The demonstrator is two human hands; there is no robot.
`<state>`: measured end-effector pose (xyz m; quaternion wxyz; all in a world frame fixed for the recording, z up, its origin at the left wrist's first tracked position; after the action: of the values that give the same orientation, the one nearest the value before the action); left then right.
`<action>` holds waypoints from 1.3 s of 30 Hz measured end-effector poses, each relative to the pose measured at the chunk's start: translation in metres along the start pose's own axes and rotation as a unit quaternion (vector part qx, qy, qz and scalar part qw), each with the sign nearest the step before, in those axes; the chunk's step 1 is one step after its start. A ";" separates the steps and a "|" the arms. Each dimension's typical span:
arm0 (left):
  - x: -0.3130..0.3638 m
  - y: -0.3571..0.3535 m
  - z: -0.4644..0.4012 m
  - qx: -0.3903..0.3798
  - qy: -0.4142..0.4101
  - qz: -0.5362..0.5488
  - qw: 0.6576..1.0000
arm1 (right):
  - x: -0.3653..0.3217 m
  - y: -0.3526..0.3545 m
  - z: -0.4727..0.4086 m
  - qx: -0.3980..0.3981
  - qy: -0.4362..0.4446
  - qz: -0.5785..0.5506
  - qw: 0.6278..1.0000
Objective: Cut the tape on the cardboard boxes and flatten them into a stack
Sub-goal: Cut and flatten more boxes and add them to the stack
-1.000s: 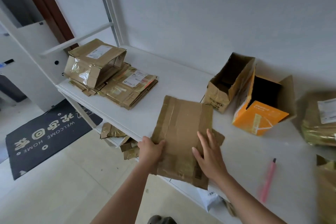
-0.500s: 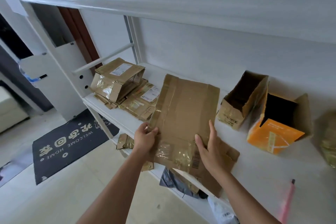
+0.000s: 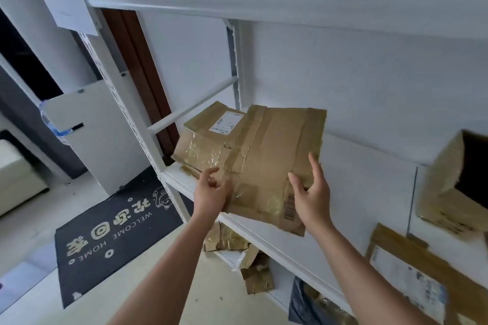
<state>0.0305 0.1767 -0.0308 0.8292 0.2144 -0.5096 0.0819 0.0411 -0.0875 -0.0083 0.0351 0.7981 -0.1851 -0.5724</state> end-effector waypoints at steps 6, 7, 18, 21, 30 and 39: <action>0.029 0.061 -0.114 -0.025 -0.001 -0.012 1.000 | -0.016 -0.133 -0.067 0.035 -0.045 0.015 0.998; 0.033 0.068 -0.134 -0.019 -0.003 -0.014 1.000 | -0.011 -0.150 -0.076 0.030 -0.057 0.024 0.998; 0.029 0.053 -0.281 0.051 -0.029 -0.211 0.976 | 0.068 -0.242 -0.130 -0.175 -0.152 0.351 0.907; 0.021 0.045 -0.287 0.058 -0.027 -0.315 0.947 | 0.076 -0.255 -0.135 -0.224 -0.102 0.454 0.856; 0.004 0.004 -0.289 -0.100 -0.152 -0.403 0.897 | 0.122 -0.302 -0.125 -0.341 -0.055 0.436 0.831; -0.003 -0.008 -0.286 -0.070 -0.159 -0.537 0.825 | 0.124 -0.295 -0.133 -0.387 -0.126 0.346 0.846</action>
<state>0.2631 0.2955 -0.1465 0.6624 0.4054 -0.4428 -0.4481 0.2742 0.1238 -0.1536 0.5129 0.5250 -0.2154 -0.6441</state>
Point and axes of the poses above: each hand's wrist, its own z-axis away from the middle knuckle, its own y-axis out of the back of the hand, x = y × z, the point moved 10 cm from there along -z, towards the middle knuckle, and after that the axes turned 13 degrees about y, right-handed, at the moved point
